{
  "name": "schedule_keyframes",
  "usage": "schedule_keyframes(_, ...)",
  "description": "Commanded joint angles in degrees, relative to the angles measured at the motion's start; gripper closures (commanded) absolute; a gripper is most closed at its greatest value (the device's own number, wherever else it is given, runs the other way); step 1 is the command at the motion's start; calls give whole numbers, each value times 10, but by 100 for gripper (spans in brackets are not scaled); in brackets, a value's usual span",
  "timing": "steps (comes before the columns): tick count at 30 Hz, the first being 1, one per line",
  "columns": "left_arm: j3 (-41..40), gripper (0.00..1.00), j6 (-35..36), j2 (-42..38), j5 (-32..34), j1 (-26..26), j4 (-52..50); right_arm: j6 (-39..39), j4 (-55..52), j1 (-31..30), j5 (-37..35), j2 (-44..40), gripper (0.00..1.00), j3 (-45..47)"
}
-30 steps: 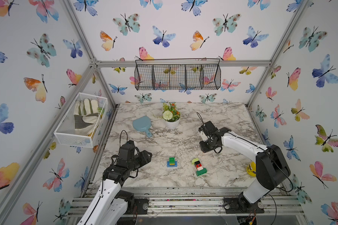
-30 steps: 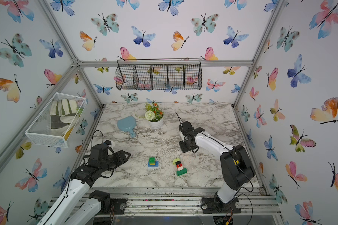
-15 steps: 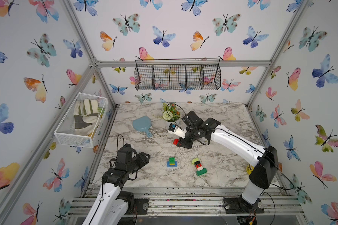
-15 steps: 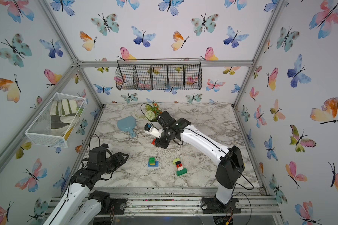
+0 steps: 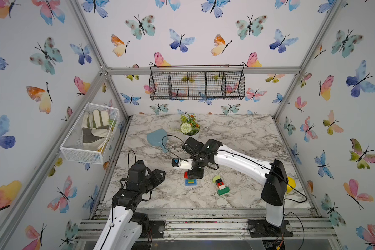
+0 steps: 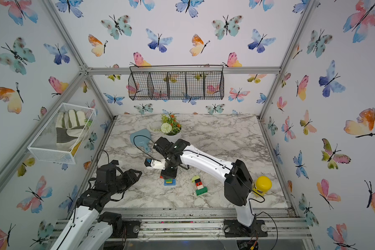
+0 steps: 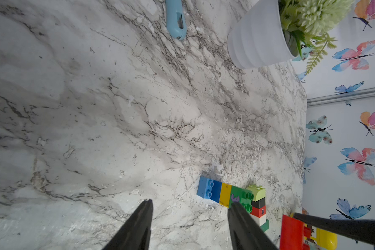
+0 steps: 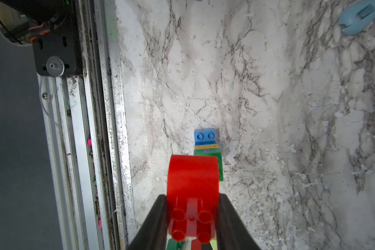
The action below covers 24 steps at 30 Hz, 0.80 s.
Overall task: Assemble the number 1 with lego
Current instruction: Assemble the lego brick with the lego brick.
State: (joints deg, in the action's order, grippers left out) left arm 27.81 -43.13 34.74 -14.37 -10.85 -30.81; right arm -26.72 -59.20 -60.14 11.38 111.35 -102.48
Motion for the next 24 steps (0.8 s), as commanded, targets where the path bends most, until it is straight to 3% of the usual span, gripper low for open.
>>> schedule_keyframes(1, -7, 39, -4, -1, -6, 4, -7, -13, -33, -7, -29, 20, 76, -24)
schedule_keyframes(9, 0, 40, 1, 7, -6, 4, -15, -23, -35, -18, -83, 56, 75, -50)
schedule_keyframes(24, 6, 40, 9, 13, -2, 4, -23, -38, -31, -18, -90, 84, 76, -50)
